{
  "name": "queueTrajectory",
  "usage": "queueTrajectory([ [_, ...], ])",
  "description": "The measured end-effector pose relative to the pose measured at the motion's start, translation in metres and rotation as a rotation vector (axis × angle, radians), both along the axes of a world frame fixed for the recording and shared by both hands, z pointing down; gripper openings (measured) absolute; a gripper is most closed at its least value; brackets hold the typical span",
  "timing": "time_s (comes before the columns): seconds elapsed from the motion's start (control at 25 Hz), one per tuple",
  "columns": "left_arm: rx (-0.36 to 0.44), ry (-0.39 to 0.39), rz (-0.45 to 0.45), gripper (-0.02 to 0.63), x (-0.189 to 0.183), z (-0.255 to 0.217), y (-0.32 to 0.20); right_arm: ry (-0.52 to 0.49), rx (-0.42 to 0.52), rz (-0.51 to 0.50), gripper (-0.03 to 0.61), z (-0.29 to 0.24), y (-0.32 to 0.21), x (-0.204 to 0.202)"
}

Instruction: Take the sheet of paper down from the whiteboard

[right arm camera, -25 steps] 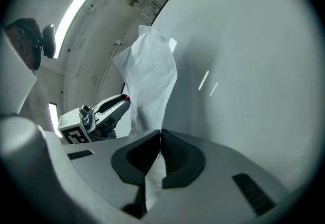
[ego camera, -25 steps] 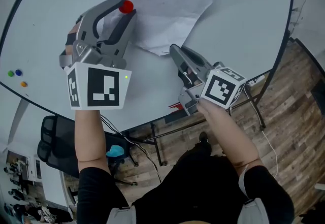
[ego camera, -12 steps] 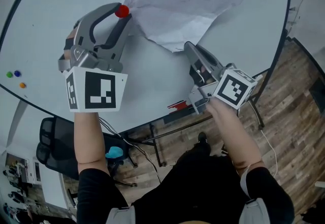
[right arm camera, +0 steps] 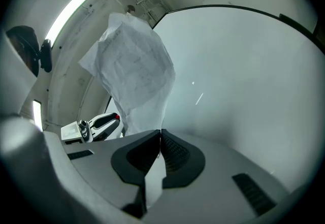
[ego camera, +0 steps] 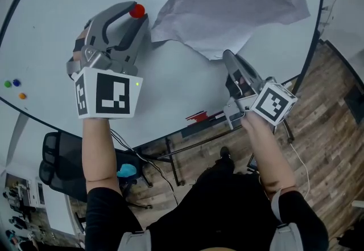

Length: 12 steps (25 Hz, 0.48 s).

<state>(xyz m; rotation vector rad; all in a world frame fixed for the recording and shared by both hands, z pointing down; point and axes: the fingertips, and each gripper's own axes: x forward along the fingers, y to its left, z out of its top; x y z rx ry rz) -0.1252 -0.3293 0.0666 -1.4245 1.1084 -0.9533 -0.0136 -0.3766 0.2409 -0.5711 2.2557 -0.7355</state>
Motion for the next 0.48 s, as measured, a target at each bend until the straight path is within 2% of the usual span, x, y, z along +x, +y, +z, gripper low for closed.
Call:
queueTrajectory([
  [0.32,-0.011,-0.01,-0.011,0.13,0.004,0.0,-0.009,0.031,-0.03,-0.008,0.021,0.018,0.009,0.005],
  [0.48,-0.015,-0.018,-0.014,0.13,0.004,0.004,-0.001,0.2,0.029,0.024,0.021,0.035,0.015,0.004],
])
